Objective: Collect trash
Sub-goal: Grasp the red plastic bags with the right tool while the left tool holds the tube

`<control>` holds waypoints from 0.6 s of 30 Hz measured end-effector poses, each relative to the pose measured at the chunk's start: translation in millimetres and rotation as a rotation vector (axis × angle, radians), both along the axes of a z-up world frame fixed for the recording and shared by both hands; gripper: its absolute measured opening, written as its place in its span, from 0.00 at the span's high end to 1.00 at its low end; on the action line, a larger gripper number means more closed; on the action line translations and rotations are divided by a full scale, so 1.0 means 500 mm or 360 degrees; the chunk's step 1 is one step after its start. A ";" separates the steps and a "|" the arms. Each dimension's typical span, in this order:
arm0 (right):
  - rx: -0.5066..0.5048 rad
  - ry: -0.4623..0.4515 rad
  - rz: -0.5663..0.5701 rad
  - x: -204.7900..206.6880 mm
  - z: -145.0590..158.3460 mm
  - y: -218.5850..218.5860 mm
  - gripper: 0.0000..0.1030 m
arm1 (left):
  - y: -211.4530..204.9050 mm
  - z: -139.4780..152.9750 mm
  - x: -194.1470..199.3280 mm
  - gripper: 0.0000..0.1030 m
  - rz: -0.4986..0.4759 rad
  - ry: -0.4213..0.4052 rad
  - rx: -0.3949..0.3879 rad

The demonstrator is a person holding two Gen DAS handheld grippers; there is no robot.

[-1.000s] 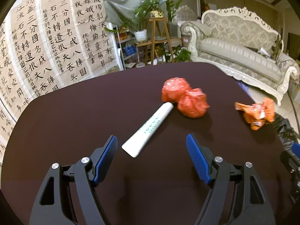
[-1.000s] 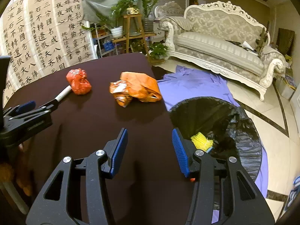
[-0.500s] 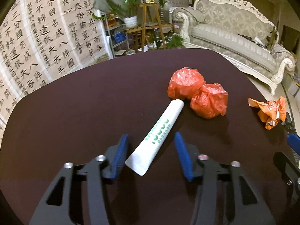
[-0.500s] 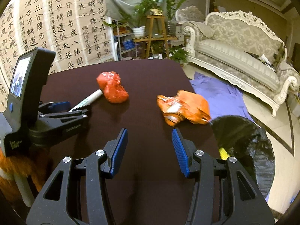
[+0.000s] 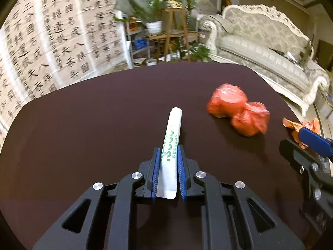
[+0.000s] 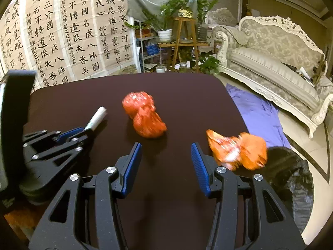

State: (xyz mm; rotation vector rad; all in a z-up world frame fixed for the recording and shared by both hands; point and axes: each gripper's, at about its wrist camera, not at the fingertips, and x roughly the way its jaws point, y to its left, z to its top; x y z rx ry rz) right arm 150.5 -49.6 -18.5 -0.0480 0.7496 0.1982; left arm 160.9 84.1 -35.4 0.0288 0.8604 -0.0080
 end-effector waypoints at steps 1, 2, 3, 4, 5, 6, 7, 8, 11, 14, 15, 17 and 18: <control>-0.0002 -0.0002 0.0010 0.009 0.000 0.010 0.52 | 0.012 0.001 -0.001 0.83 0.0023 -0.0004 -0.0004; -0.0008 -0.0002 0.0019 0.020 -0.001 0.020 0.52 | 0.021 0.002 -0.004 0.83 0.0041 -0.0007 -0.0005; -0.0011 -0.0003 0.0029 0.028 -0.001 0.030 0.51 | 0.030 0.002 -0.005 0.83 0.0059 -0.0009 -0.0007; -0.0013 -0.0006 0.0035 0.034 -0.001 0.037 0.46 | 0.041 0.001 -0.008 0.83 0.0080 -0.0009 -0.0012; -0.0019 -0.0010 0.0041 0.042 -0.001 0.045 0.44 | 0.052 0.001 -0.011 0.83 0.0100 -0.0010 -0.0016; -0.0031 -0.0009 0.0048 0.054 -0.001 0.056 0.44 | 0.058 0.002 -0.011 0.83 0.0111 -0.0010 -0.0018; -0.0037 -0.0007 0.0052 0.063 -0.001 0.064 0.44 | 0.068 0.002 -0.013 0.83 0.0129 -0.0011 -0.0023; -0.0037 -0.0006 0.0054 0.072 0.000 0.069 0.44 | 0.075 0.002 -0.014 0.83 0.0142 -0.0012 -0.0024; -0.0052 0.0027 0.0060 0.099 -0.009 0.084 0.40 | 0.091 0.003 -0.012 0.83 0.0172 -0.0012 -0.0030; -0.0081 0.0066 0.0050 0.118 -0.022 0.094 0.45 | 0.095 0.004 -0.012 0.83 0.0178 -0.0009 -0.0042; -0.0089 0.0090 0.0042 0.122 -0.029 0.095 0.54 | 0.097 0.004 -0.011 0.83 0.0176 -0.0010 -0.0039; -0.0073 0.0094 0.0029 0.116 -0.032 0.090 0.65 | 0.091 0.005 -0.014 0.83 0.0163 -0.0017 -0.0037; -0.0072 0.0093 0.0026 0.110 -0.032 0.085 0.65 | 0.086 0.005 -0.016 0.83 0.0152 -0.0019 -0.0035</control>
